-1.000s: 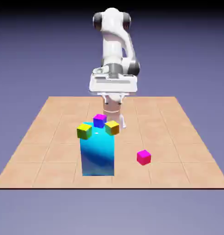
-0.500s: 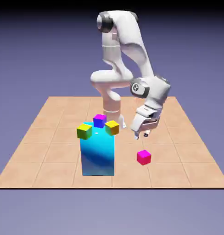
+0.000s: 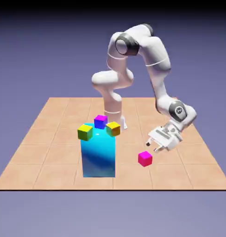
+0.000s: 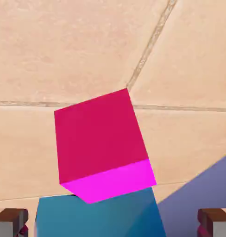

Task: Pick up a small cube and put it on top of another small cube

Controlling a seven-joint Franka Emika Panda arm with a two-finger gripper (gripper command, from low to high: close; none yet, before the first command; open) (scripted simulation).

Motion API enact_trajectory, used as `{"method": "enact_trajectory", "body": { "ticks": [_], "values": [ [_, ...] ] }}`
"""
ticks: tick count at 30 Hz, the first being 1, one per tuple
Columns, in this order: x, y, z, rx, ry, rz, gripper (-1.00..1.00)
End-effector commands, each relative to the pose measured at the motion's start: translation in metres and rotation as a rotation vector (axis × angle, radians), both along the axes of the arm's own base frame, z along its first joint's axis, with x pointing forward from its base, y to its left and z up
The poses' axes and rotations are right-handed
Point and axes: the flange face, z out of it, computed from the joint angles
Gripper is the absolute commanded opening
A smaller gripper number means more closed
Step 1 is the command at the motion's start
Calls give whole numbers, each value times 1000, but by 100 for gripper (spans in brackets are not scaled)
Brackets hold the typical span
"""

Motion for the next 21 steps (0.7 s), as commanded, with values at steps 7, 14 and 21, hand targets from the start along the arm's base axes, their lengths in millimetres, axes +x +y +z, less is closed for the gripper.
{"method": "enact_trajectory", "body": {
  "ticks": [7,14,21],
  "values": [
    [-13,11,-35,-248,-27,115,0],
    [1,-27,-61,-391,16,63,0],
    [13,-46,-74,-379,15,63,0]
  ]
}}
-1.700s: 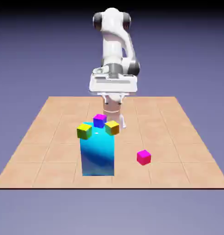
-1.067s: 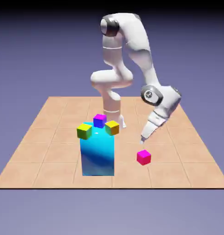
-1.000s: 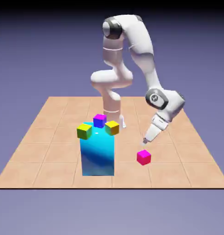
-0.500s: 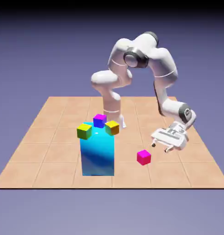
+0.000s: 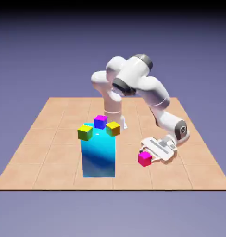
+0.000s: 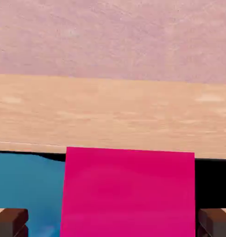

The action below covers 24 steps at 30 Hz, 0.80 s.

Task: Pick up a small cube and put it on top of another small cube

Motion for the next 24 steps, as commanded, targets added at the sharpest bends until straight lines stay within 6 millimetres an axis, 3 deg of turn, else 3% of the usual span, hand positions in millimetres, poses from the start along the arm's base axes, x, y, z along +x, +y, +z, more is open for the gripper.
{"method": "enact_trajectory", "body": {
  "ticks": [1,3,4,11,18,19,24],
  "values": [
    [3,-2,0,9,-5,-5,0],
    [9,-5,1,28,-18,-17,0],
    [9,-5,1,28,-18,-17,-100],
    [-7,7,3,-17,7,6,-100],
    [-16,33,26,17,-13,-13,-100],
    [-15,36,32,28,-26,-21,-100],
    [38,4,71,63,-219,-109,-100]
  ]
}}
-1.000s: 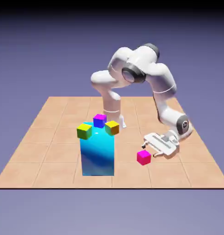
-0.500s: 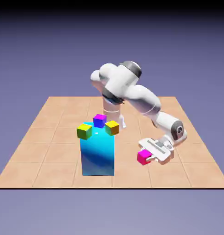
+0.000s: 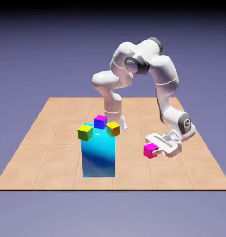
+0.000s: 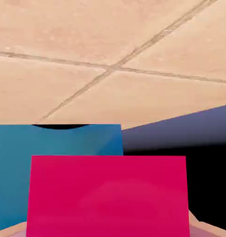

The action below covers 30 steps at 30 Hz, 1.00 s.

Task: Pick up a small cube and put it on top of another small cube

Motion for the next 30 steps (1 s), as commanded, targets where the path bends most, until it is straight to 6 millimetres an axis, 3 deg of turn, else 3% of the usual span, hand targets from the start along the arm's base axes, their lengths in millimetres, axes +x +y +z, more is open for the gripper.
{"method": "enact_trajectory", "body": {
  "ticks": [1,8,12,17,21,27,29,30],
  "values": [
    [10,-6,10,11,-39,-17,-100],
    [69,-51,90,128,-302,-161,-100],
    [124,-118,173,174,-388,-410,-100],
    [159,-180,220,131,-274,-646,-100],
    [176,-235,257,131,-162,-829,-100],
    [191,-254,235,79,165,-949,-100],
    [192,-253,230,74,196,-951,-100],
    [186,-265,223,73,195,-951,-100]
  ]
}}
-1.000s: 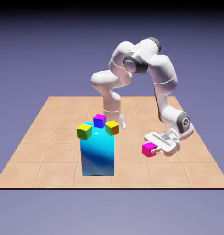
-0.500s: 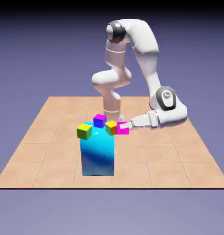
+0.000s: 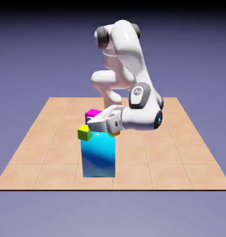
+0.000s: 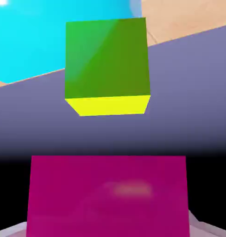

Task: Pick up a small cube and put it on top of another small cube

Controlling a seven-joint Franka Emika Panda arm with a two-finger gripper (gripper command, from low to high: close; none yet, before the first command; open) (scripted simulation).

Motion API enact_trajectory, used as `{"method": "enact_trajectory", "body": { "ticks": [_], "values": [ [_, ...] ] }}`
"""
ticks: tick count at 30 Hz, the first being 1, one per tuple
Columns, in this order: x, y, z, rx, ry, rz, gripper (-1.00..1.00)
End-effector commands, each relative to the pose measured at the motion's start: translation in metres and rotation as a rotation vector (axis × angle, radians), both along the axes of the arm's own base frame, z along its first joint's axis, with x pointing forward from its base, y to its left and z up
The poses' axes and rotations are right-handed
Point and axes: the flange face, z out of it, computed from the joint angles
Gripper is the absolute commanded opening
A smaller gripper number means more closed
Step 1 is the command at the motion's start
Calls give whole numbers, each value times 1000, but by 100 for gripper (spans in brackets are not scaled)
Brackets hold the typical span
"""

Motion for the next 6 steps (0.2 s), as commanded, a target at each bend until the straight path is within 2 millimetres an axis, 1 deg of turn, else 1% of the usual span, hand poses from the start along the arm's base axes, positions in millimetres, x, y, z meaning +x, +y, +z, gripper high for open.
{"method": "enact_trajectory", "body": {
  "ticks": [1,3,4,5,6],
  "values": [
    [-6,-12,-8,-1,0,2,-100],
    [-18,-31,-21,1,0,1,-100],
    [-18,-31,-21,1,0,1,100],
    [-18,-31,-21,1,0,1,100],
    [-11,-20,-14,0,0,2,100]
  ]
}}
